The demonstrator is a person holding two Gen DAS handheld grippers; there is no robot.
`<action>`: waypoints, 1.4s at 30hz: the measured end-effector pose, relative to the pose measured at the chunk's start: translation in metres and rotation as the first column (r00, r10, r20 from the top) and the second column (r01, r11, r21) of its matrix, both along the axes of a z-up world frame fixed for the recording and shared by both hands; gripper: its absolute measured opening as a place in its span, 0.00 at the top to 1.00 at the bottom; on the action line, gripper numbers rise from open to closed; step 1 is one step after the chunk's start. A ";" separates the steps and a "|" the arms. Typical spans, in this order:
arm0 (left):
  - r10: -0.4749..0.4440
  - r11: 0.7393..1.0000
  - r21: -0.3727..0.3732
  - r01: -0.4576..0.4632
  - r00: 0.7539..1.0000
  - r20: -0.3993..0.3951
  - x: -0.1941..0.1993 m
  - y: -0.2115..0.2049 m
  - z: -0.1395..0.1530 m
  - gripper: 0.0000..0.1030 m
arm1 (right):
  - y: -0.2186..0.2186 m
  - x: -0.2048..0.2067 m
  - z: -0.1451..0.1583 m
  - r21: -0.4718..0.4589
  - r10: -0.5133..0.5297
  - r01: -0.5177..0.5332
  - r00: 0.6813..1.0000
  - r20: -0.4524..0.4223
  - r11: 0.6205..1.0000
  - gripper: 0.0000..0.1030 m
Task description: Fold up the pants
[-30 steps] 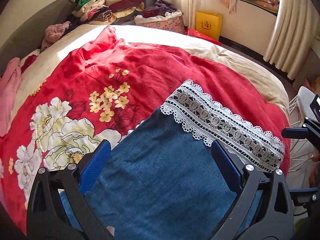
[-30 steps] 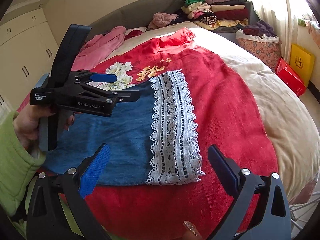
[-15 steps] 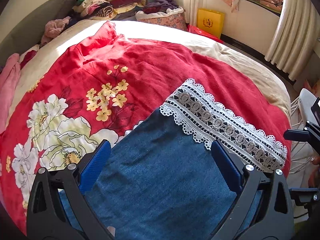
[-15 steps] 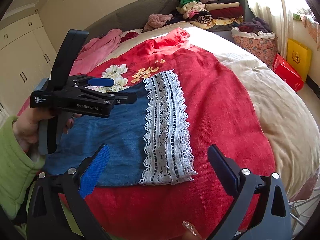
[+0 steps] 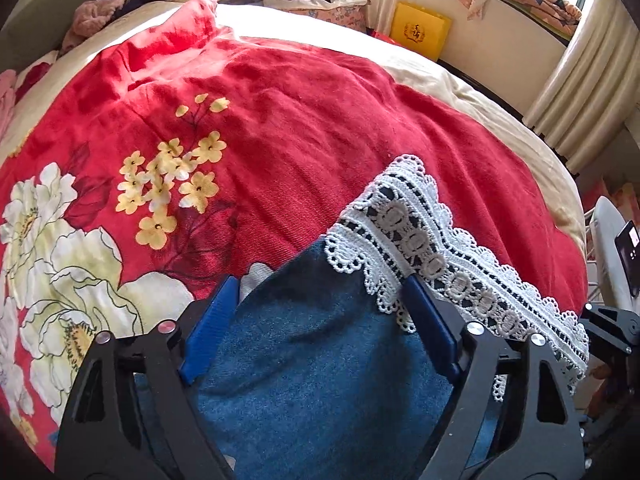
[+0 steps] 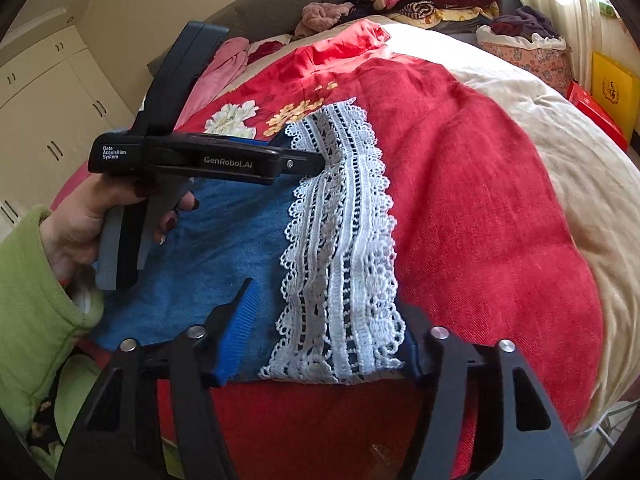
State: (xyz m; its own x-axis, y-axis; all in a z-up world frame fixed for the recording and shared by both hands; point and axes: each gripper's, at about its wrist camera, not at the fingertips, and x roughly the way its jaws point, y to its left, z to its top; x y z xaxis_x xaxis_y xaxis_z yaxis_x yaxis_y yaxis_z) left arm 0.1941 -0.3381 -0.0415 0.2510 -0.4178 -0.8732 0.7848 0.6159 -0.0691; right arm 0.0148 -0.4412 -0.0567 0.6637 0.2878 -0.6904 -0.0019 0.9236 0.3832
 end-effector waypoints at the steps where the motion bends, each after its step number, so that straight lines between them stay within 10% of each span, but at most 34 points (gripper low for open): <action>1: -0.004 1.000 -0.011 0.003 1.000 -0.010 0.001 0.000 0.000 0.38 | 0.000 0.001 0.000 0.003 -0.001 0.001 1.000 0.002 1.000 0.55; 3: -0.013 0.999 -0.030 0.012 0.999 -0.030 0.001 0.001 0.003 0.53 | -0.001 0.001 0.001 0.020 0.010 -0.010 1.000 0.009 1.000 0.73; 10: -0.036 0.994 -0.108 0.034 0.999 -0.009 -0.004 0.014 0.020 0.91 | 0.018 -0.001 0.030 0.006 0.080 -0.081 0.994 0.075 0.997 0.80; 21: 0.031 0.944 -0.328 -0.041 0.999 -0.033 0.005 0.098 0.067 0.92 | 0.084 0.005 0.096 -0.027 0.252 -0.252 0.946 0.202 0.967 0.80; 30: 0.222 0.906 -0.351 -0.236 0.972 -0.080 0.020 0.195 0.051 0.78 | 0.189 0.027 0.090 -0.111 0.450 -0.438 0.883 0.134 0.892 0.80; 37: 0.470 0.758 -0.439 -0.483 0.871 -0.146 0.018 0.304 0.050 0.72 | 0.263 0.029 0.053 -0.219 0.577 -0.563 0.816 0.003 0.797 0.77; 42: 0.521 0.650 -0.521 -0.554 0.823 -0.225 0.013 0.348 0.052 0.63 | 0.280 0.014 0.052 -0.161 0.638 -0.630 0.770 -0.002 0.759 0.55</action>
State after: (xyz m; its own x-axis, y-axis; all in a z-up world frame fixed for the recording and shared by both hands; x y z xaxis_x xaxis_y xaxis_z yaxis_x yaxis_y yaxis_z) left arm 0.2075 0.0100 0.0107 0.5475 -0.6236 -0.5580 0.3133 0.7711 -0.5544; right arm 0.0284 -0.1612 -0.0043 0.3992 0.5555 -0.7294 -0.6225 0.7483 0.2293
